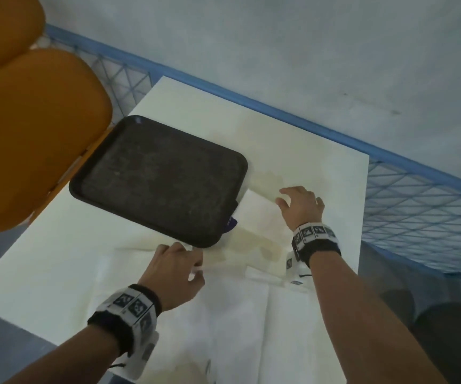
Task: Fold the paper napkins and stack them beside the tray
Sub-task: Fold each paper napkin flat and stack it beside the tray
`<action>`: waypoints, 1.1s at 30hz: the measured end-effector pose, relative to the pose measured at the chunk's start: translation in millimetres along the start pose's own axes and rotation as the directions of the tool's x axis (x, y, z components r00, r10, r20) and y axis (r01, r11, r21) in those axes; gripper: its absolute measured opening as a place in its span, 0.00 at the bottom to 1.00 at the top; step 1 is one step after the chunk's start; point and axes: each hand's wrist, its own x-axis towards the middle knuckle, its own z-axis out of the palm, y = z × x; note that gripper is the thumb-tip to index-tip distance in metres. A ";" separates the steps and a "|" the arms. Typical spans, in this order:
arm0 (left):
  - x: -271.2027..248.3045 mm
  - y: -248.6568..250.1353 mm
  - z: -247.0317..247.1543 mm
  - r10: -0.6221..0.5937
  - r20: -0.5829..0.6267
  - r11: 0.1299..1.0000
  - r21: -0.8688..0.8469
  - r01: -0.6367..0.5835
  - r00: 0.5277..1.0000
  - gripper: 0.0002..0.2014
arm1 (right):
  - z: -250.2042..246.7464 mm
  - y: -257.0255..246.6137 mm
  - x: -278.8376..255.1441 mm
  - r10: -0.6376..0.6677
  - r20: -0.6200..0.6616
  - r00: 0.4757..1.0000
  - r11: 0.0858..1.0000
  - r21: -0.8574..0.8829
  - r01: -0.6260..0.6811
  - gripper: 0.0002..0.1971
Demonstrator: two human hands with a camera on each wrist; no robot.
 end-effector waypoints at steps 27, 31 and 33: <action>-36.3 -28.0 -79.7 0.214 0.204 0.540 -0.840 0.058 0.955 0.18 | -26.4 -83.9 -271.3 0.265 0.056 0.963 0.167 0.981 -0.103 0.13; -40.7 -34.7 -82.2 0.245 0.187 0.471 -0.881 0.052 0.951 0.16 | -24.3 -79.6 -292.4 0.237 -0.003 0.972 0.258 0.964 -0.060 0.18; -42.3 -36.6 -84.0 0.257 0.168 0.464 -0.885 0.031 0.952 0.15 | -26.2 -81.1 -298.5 0.285 -0.037 0.958 0.309 0.949 -0.055 0.11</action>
